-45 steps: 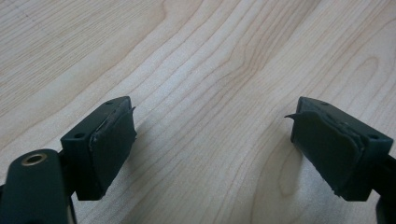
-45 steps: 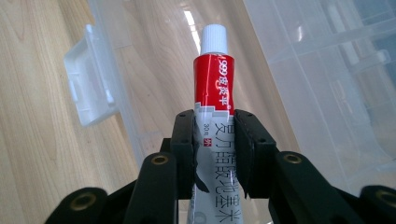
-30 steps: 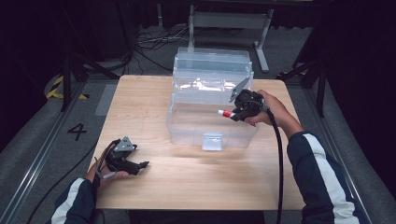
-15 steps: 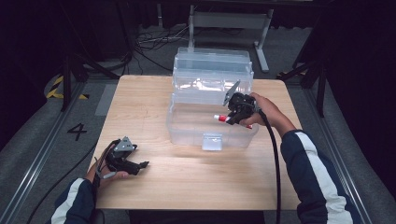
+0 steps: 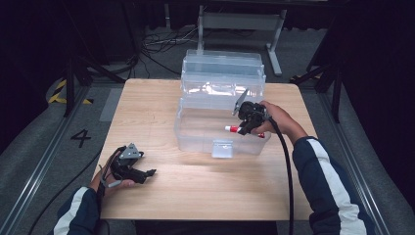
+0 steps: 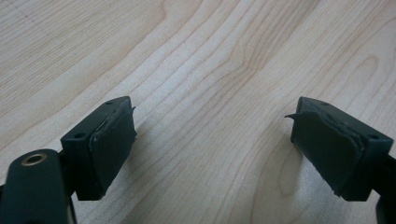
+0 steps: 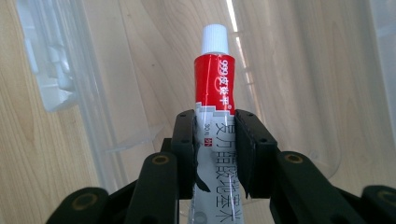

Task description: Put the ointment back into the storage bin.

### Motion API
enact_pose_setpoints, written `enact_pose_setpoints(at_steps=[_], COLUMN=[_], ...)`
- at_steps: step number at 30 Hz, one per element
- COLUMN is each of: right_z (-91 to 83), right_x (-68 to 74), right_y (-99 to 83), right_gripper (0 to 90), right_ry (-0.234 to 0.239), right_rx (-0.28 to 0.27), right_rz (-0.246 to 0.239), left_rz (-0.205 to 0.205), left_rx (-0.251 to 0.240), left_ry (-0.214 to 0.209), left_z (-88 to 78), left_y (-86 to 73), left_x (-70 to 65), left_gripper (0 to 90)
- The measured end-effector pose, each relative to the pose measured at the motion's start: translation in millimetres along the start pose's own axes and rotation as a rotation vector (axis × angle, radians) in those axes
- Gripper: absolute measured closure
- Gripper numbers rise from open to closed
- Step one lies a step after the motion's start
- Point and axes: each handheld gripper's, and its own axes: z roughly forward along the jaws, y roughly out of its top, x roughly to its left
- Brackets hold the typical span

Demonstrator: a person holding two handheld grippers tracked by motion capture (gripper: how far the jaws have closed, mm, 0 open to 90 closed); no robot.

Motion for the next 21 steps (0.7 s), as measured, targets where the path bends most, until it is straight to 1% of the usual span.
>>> enact_pose_setpoints(at_steps=[2, 4, 5, 10, 11, 13, 19, 21], right_z=[1.6, 2.7, 3.8, 7.3, 7.7, 8.1, 10.7, 11.1], right_x=[0.5, 0.9, 0.2, 1.9, 1.7, 2.0, 1.8, 2.0], right_y=[-1.0, -1.5, -2.3, -3.7, -4.1, -4.3, -2.5, -2.2], right_gripper=[70.7, 70.7, 70.7, 70.7, 70.6, 70.6, 70.6, 70.5], right_ry=[0.002, 0.002, 0.006, 0.022, 0.019, 0.025, 0.027, 0.026], right_rx=[0.013, 0.023, 0.026, 0.047, 0.049, 0.049, 0.073, 0.071], right_rz=[-0.003, 0.005, -0.010, -0.008, -0.013, -0.007, -0.034, -0.030], left_rz=[0.000, 0.001, 0.000, 0.001, 0.000, 0.000, 0.000, 0.001], left_rx=[0.000, 0.000, 0.000, 0.000, 0.000, 0.000, 0.000, 0.000], left_ry=[0.000, 0.002, 0.000, 0.001, 0.000, 0.000, 0.000, 0.001], left_z=[0.0, -0.1, 0.0, -0.1, 0.0, 0.0, 0.0, 0.0], left_y=[0.0, 0.0, 0.0, 0.0, 0.0, 0.0, 0.0, 0.0], left_x=[0.0, 0.0, 0.0, 0.0, 0.0, 0.0, 0.0, 0.0], left_gripper=[14.0, 14.0, 14.0, 14.0, 14.0, 14.0, 14.0, 14.0])
